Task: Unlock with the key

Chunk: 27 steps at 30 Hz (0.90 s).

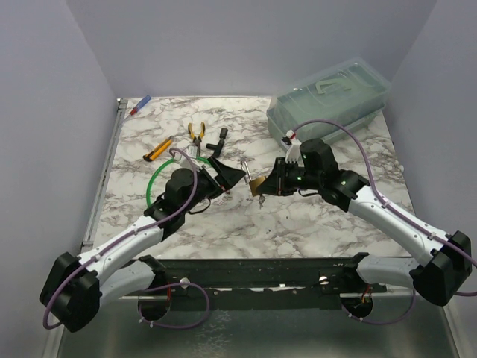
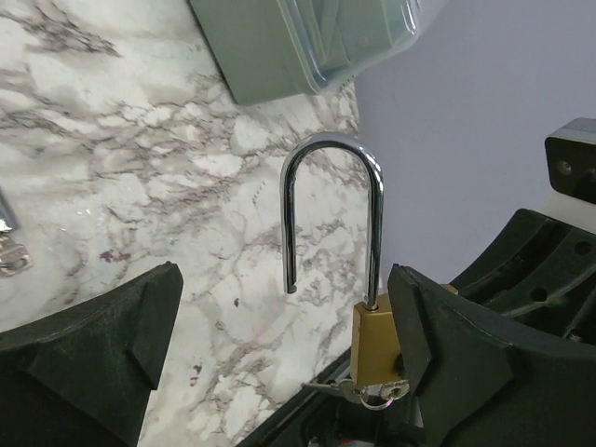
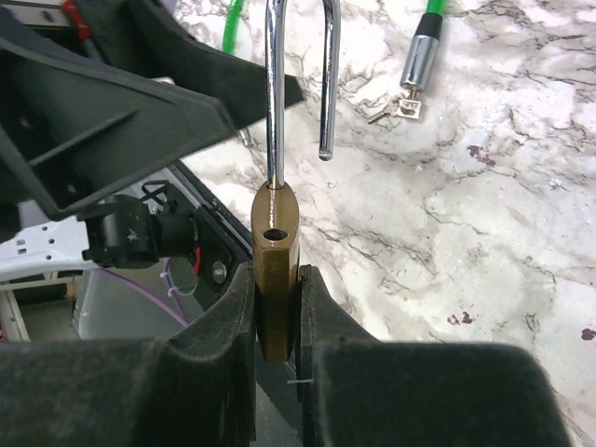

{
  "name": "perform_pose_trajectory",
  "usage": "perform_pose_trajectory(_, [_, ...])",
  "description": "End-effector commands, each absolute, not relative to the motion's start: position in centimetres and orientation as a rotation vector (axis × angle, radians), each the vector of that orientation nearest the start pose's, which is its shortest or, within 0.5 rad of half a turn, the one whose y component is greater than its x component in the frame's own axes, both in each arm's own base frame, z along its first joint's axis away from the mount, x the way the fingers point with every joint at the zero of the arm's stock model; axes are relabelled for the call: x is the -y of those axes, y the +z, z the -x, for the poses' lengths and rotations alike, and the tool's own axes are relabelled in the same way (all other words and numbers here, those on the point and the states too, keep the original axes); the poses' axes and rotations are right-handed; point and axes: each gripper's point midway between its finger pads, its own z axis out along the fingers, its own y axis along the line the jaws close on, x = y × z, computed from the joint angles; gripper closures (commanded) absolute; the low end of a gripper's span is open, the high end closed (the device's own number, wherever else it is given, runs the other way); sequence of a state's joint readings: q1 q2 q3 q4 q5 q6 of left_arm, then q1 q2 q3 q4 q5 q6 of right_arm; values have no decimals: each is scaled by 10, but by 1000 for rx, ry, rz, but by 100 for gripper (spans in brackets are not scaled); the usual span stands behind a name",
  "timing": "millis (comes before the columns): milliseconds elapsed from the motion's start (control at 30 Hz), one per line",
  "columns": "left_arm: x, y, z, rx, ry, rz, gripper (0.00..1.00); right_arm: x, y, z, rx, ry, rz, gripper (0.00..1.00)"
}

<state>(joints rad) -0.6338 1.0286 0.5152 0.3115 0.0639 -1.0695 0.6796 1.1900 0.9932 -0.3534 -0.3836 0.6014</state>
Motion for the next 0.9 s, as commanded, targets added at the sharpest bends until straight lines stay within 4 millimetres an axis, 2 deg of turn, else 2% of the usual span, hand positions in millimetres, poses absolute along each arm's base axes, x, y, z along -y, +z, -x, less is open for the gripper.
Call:
perform_pose_trajectory(0, [218, 208, -273, -1943, -960, 330, 1, -287, 226, -227, -2226, 1100, 310, 100])
perform_pose_trajectory(200, [171, 223, -268, -1964, -636, 218, 1, -293, 201, -238, -2280, 1068, 289, 100])
perform_pose_trajectory(367, [137, 253, -258, -1932, -449, 131, 1, -304, 177, -256, -2328, 1040, 259, 100])
perform_pose_trajectory(467, [119, 262, -252, -1919, -344, 66, 1, -314, 165, -267, -2348, 1034, 269, 100])
perform_pose_trajectory(533, [108, 259, -250, -1905, -274, 36, 1, -322, 152, -275, -2377, 1031, 280, 100])
perform_pose_trajectory(633, [97, 245, -247, -1911, -215, 33, 1, -333, 135, -287, -2403, 1026, 295, 100])
perform_pose_trajectory(733, [97, 230, -245, -1921, -218, 30, 1, -343, 123, -297, -2431, 1023, 310, 100])
perform_pose_trajectory(867, [98, 233, -247, -1895, -216, 9, 1, -350, 111, -306, -2450, 1016, 312, 100])
